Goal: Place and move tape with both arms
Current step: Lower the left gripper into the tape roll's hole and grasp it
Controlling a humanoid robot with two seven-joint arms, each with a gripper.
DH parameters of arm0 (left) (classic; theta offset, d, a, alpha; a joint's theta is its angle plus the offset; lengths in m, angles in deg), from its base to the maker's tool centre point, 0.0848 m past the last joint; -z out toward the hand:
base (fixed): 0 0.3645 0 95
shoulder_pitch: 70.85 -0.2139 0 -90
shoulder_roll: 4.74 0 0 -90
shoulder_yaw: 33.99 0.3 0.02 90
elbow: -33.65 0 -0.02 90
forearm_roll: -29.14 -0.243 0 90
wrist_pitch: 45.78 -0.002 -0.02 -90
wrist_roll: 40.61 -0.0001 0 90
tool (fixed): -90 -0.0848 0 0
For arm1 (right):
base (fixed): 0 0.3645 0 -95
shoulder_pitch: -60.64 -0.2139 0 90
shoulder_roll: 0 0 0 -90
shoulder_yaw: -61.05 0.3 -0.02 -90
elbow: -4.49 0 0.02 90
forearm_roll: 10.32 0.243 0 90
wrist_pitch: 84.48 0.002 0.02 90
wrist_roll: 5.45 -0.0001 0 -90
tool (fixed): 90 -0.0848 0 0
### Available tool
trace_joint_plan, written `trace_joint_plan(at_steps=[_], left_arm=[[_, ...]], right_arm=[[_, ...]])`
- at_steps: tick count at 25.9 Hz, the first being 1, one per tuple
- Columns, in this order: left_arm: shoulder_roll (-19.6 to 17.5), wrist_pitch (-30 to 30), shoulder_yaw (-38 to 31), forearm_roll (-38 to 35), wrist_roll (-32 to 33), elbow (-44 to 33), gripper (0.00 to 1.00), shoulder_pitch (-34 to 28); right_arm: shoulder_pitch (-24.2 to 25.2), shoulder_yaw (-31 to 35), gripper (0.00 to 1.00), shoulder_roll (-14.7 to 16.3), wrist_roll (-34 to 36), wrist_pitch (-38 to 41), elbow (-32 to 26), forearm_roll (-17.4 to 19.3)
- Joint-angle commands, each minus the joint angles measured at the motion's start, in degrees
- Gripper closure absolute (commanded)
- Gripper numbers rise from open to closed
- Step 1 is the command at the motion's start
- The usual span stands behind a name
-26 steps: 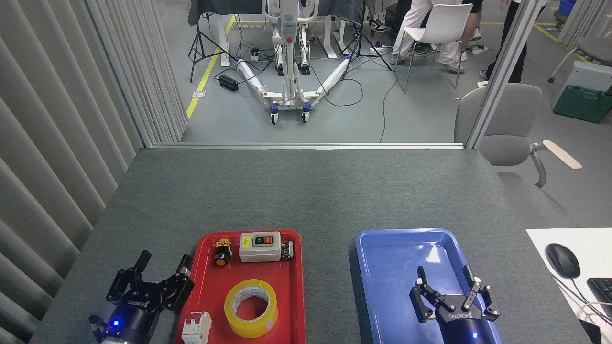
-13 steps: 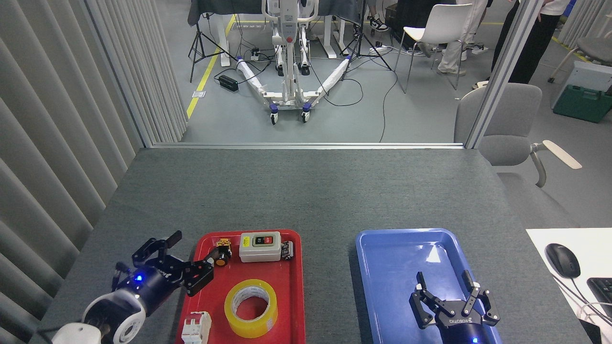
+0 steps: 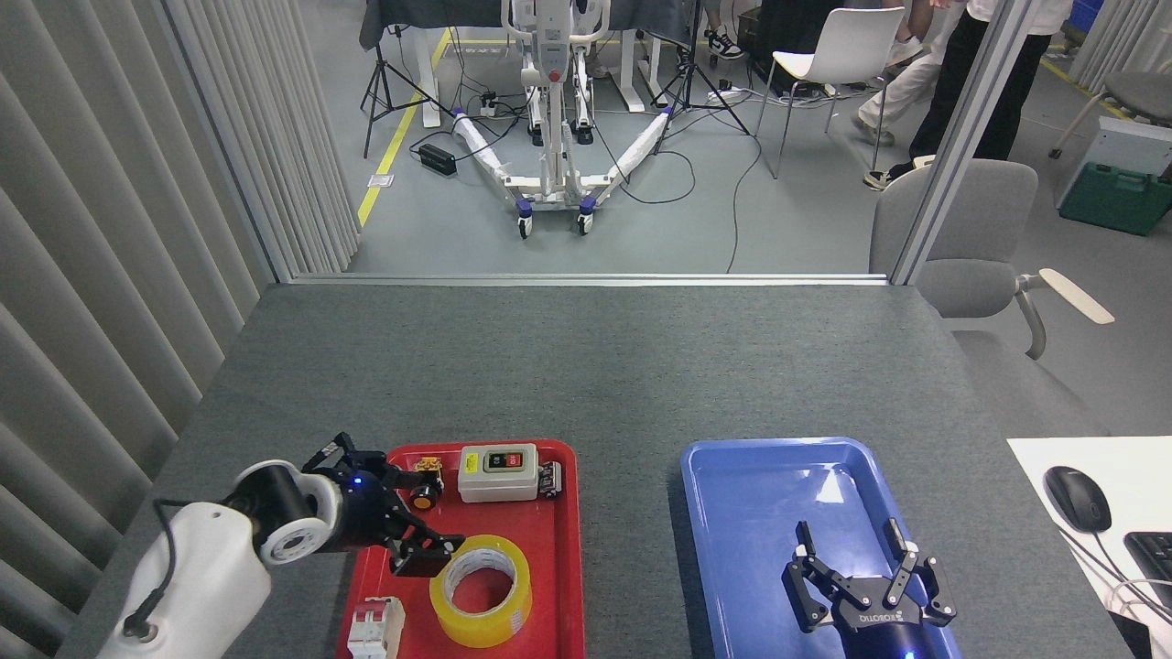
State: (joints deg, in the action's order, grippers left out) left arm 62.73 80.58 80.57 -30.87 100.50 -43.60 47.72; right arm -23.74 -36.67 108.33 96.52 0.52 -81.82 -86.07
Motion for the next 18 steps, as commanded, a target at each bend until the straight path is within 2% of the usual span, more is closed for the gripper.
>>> trace_joint_plan(at_steps=[1, 3, 5, 8, 11, 15, 18], left_arm=[[4.1, 0.1, 3.3, 0.0, 2.2, 6.7, 0.00, 4.7], [4.2, 0.1, 3.2, 0.1, 5.1, 7.3, 0.00, 5.2], [4.0, 0.1, 2.6, 0.4, 11.2, 7.0, 0.00, 5.3], [4.5, -0.1, 0.8, 2.1, 19.7, 6.6, 0.00, 5.1], [5.4, -0.2, 1.1, 2.2, 20.2, 7.4, 0.00, 5.0], [9.1, -0.1, 1.3, 1.7, 20.9, 12.3, 0.00, 5.2], [10.0, -0.2, 1.3, 1.4, 21.0, 13.3, 0.00, 6.9]], right_arm=[[0.1, 0.0, 0.00, 0.0, 0.2, 0.8, 0.1, 0.3], [0.2, 0.0, 0.00, 0.0, 0.2, 2.7, 0.4, 2.0], [0.3, 0.1, 0.00, 0.3, 0.2, 4.0, 0.4, 5.0], [0.5, 0.2, 0.00, 0.3, 0.5, 3.9, 0.5, 5.2], [0.4, 0.2, 0.00, 0.4, 0.5, 3.9, 0.5, 5.2], [0.3, 0.4, 0.00, 0.2, 0.6, 3.8, 0.5, 5.2], [0.2, 0.7, 0.00, 0.0, 0.6, 3.8, 0.4, 5.2]])
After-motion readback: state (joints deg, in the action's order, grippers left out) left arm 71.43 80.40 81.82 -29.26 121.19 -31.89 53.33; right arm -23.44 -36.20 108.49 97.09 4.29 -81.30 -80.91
